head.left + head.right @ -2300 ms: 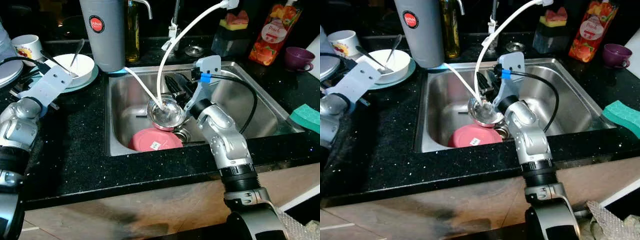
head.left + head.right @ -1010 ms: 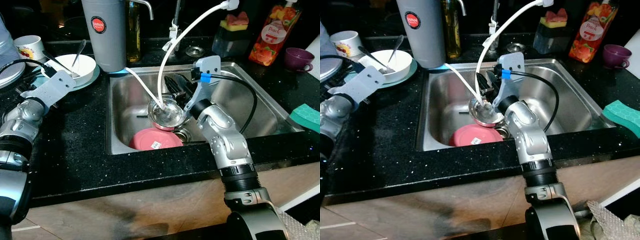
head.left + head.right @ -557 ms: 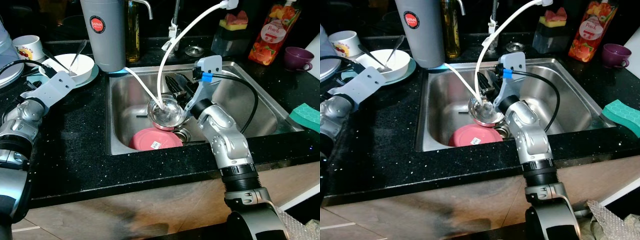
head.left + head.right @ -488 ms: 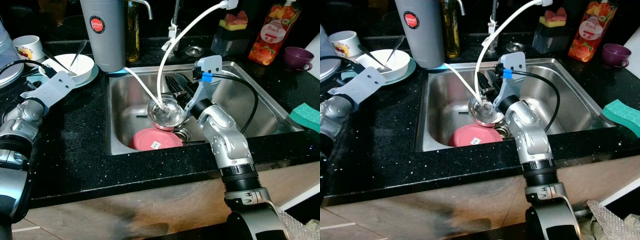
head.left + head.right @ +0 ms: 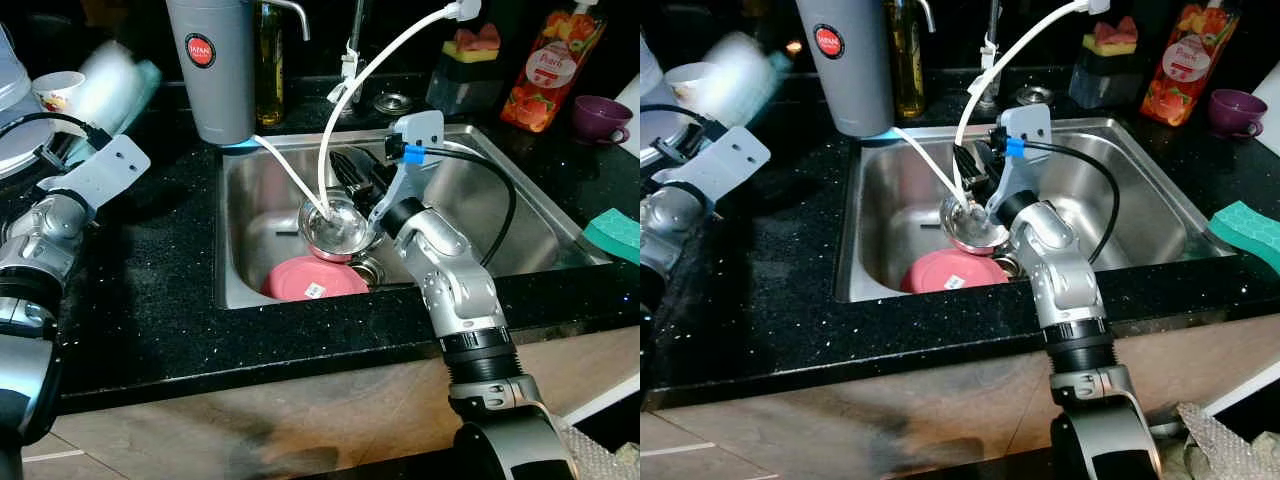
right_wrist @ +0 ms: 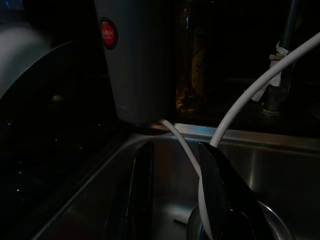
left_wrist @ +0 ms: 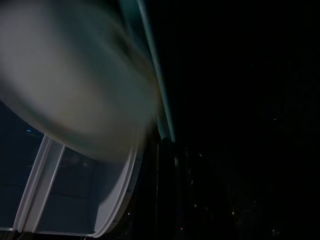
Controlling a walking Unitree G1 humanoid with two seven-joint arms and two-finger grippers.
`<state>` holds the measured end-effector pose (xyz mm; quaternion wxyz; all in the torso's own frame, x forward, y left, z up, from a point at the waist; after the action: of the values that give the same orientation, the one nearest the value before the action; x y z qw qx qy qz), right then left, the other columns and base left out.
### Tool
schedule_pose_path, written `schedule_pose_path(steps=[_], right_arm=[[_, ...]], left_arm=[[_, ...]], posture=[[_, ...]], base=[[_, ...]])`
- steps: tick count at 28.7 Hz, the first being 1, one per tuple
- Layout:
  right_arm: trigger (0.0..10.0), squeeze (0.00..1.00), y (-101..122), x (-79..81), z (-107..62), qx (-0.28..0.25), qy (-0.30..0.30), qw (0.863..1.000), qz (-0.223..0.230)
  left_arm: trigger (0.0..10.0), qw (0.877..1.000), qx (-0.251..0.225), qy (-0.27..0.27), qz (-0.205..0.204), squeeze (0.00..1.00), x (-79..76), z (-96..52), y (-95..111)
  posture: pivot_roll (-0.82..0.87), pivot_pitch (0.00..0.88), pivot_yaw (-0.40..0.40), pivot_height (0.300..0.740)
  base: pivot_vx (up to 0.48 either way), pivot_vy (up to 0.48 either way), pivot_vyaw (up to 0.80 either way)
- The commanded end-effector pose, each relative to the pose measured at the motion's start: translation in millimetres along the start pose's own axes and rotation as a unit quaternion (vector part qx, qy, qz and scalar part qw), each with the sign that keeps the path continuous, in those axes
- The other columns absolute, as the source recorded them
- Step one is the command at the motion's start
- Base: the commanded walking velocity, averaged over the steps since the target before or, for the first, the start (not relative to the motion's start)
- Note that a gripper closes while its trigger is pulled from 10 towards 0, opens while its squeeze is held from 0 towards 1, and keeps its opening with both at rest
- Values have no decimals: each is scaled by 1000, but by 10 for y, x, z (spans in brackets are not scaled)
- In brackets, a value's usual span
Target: Kitchen organization
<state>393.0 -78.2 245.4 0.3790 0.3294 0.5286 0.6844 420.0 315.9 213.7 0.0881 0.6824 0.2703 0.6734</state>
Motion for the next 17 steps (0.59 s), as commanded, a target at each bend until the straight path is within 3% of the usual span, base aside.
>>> schedule_pose_path(steps=[1, 17], right_arm=[[10000, 0, 20, -5, 14, 1, 0, 1000, 0], [10000, 0, 18, -10, 7, 1, -2, 1000, 1]], left_arm=[[0, 997, 45, -64, 7, 0, -364, -58, -261], [0, 995, 37, -93, 12, 0, -460, -72, -250]], posture=[[1, 72, -55, 740], [3, 78, -53, 740]], base=[[0, 0, 0], [0, 0, 0]])
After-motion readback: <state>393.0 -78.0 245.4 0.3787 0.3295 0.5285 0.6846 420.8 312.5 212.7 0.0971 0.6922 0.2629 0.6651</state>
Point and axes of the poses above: a point about 5 cm out from each wrist's last joint towards the gripper, its own z axis pointing out of the wrist towards the gripper, its own y axis along the axis of the wrist's last joint, x = y × z, the point moved 4 cm from there along z, pointing out of the wrist towards the gripper, and after that the axes turned 1 degree about z, right-handed, at the moved point
